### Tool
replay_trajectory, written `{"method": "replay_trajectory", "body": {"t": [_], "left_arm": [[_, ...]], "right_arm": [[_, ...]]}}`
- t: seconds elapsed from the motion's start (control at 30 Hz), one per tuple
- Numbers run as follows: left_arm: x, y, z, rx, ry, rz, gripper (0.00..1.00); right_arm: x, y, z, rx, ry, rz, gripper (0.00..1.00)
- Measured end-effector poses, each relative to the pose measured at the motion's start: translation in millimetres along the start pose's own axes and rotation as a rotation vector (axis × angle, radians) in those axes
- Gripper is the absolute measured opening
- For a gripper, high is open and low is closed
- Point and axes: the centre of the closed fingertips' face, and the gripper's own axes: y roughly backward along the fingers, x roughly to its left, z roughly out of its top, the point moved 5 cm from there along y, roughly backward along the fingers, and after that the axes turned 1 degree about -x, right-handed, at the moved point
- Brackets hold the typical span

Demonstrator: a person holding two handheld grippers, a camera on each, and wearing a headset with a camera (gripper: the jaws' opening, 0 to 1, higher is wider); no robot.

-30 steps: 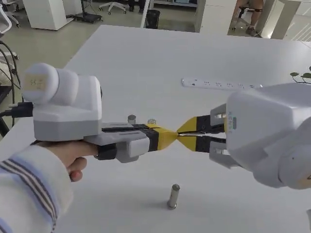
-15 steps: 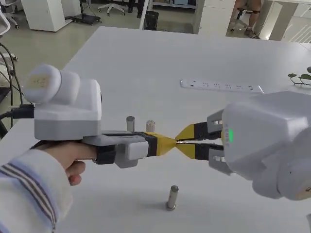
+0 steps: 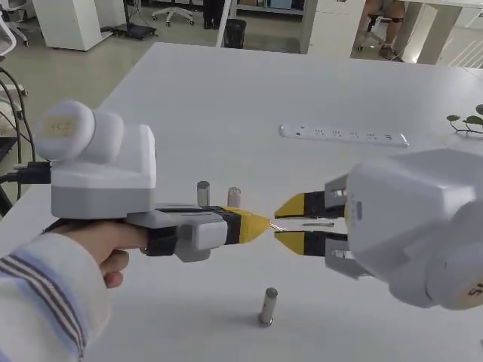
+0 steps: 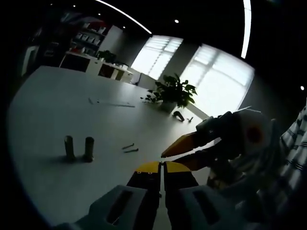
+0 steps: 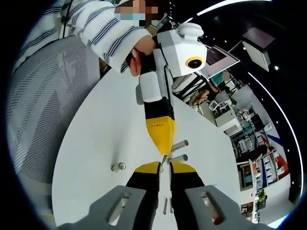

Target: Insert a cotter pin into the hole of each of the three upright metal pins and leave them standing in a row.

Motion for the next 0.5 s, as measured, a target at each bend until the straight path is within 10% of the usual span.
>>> {"method": "replay_trajectory", "body": {"t": [0.5], "left_arm": [[-2.4,4.0,2.7,-0.011,-0.047,-0.008,0.00]], "right_arm": [[-3.9,7.4,-19.3,0.048,-0.157,0.019,0.03]]}}
